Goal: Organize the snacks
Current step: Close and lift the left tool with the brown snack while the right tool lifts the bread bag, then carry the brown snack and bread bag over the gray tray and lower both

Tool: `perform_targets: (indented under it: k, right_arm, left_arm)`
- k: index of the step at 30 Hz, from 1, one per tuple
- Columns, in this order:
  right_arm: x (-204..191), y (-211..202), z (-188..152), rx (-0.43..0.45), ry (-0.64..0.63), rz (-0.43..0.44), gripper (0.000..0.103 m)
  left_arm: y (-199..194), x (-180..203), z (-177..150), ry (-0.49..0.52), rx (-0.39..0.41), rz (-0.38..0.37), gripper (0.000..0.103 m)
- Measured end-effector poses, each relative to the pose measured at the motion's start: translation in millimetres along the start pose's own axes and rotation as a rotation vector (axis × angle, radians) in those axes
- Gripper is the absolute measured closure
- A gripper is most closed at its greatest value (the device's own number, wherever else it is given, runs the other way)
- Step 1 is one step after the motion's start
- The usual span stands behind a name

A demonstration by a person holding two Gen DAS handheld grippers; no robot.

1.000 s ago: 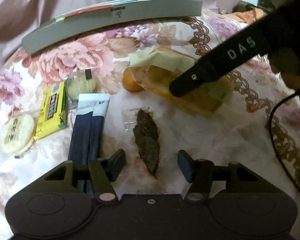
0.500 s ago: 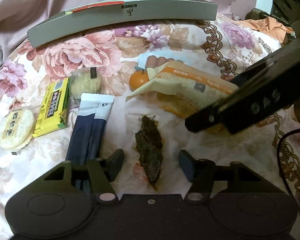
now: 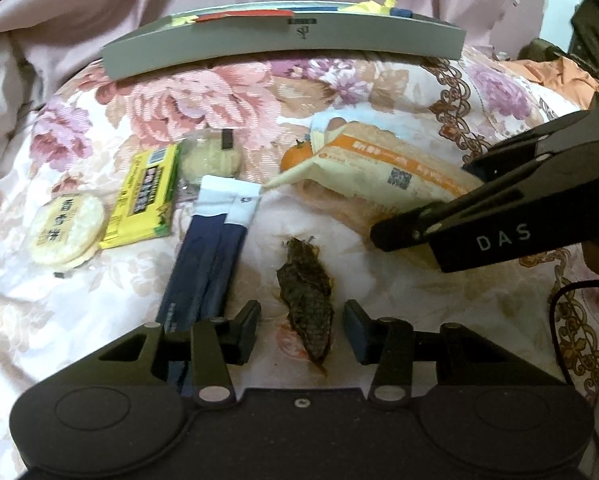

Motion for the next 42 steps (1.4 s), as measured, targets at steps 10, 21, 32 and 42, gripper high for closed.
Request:
perform_targets:
  k: [10,21,32,42]
  right_arm:
    - [-6.2,-28.6,19.4,0.206,-0.031,0.010,0.047]
    - [5.6,-56.1,34.1,0.386,0.035,-0.006,0.047]
    - [36.3,-82.7,54.2,0.587,0.171,-0.053,0.047]
    - [79.1,-81.9,85.0,0.719,0.282,-0.122,0.047]
  left_arm:
    - [-23.0,-5.8,4.1,-0.039,0.073,0.026,0.056]
    - [-48.1,-5.0,27.3,-0.072,0.190,0.051,0.056]
    - [-75.4,-26.0,95.5,-0.166,0.401,0.109,0.056]
    - [-48.8,-39.1,172.2,-0.162,0.446,0.144,0.056]
Point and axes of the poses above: each gripper's, at about its wrist camera, not at the fingertips, and y roughly the way its jaws point, x to its right, z to its top, the point moved 6 cm from there along y, roughly the way its jaws point, and after that the axes turned 4 degrees about y, right-handed, at the moved point
